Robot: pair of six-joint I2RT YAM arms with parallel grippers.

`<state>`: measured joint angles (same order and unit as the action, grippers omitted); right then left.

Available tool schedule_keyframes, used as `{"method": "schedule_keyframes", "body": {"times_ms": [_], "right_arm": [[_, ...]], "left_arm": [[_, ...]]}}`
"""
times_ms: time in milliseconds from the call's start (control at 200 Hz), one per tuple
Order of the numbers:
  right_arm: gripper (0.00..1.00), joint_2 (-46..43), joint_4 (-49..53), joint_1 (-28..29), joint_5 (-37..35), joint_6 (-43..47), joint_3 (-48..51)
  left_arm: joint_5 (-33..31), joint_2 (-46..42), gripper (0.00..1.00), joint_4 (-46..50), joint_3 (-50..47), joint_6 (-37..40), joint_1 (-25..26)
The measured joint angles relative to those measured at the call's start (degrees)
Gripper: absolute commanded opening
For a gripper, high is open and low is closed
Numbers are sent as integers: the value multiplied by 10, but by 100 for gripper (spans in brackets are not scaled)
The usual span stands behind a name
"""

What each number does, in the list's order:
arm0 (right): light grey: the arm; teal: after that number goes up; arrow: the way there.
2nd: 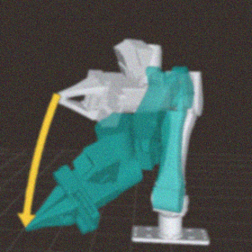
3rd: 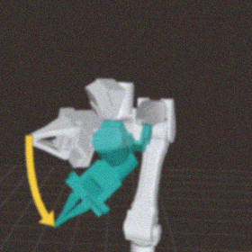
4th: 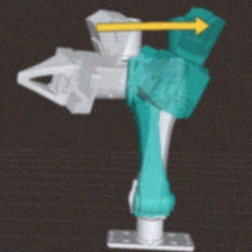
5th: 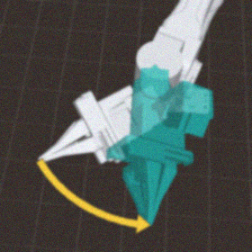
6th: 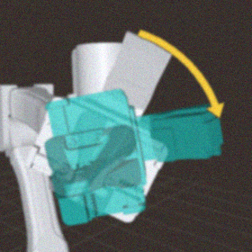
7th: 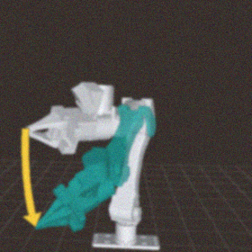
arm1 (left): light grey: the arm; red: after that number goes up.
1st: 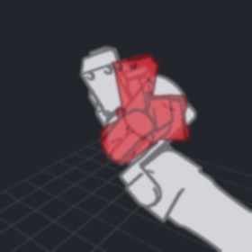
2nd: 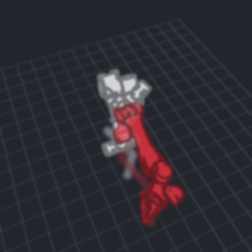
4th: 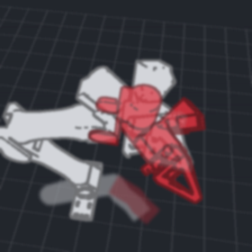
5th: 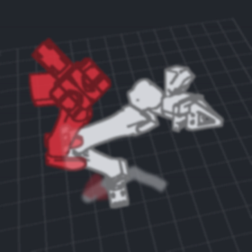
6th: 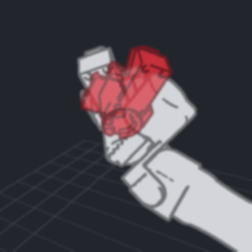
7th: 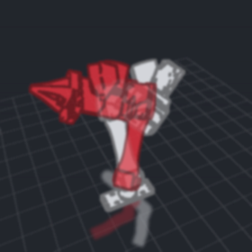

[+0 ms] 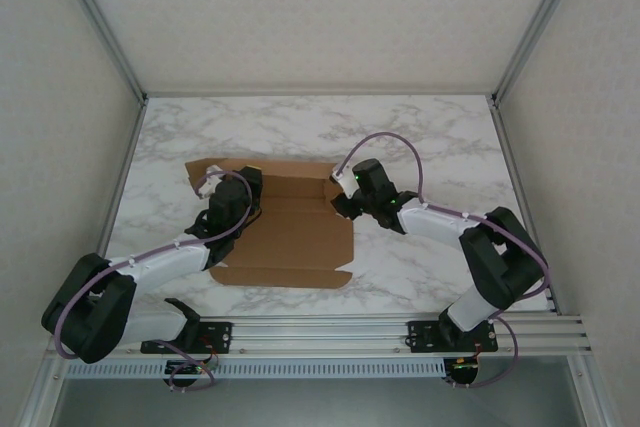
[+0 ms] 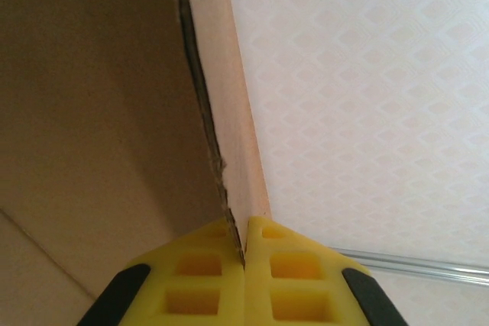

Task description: Fold the paper box

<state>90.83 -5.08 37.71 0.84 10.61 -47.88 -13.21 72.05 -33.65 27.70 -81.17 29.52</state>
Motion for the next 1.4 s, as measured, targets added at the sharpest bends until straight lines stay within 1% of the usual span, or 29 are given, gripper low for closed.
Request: {"method": "schedule_keyframes", "body": {"times_ms": [105,335,611,826,1117,1167,1197,1237,1292,1312,1397], "right_arm": [[39,5,-4,0,-12,-9,-2],[45,20,-24,0,-36,-14,-10],[44,20,-74,0,-39,4,-5],[42,26,-87,0,-46,11,-5],[29,66,-97,5,-94,-17,-28],[25,70,-97,8,-106,-27,-34],[19,73,-97,10,-113,-33,-37],[14,77,-95,12,-126,-42,-42],[12,84,-88,14,-146,-58,-53],[9,87,-85,15,-153,-63,-58],[8,102,-67,18,-183,-92,-85]], "left_arm": [[0,0,0,0,0,0,0],[0,0,0,-1,-1,0,0],[2,-1,0,2,0,0,0],[2,0,0,15,11,0,0],[2,1,0,34,19,-16,0],[2,1,0,38,20,-22,0],[2,1,0,40,21,-26,0],[2,1,0,42,24,-29,0],[2,1,0,45,28,-31,1],[2,1,0,46,29,-33,1],[2,6,0,49,30,-40,3]]}}
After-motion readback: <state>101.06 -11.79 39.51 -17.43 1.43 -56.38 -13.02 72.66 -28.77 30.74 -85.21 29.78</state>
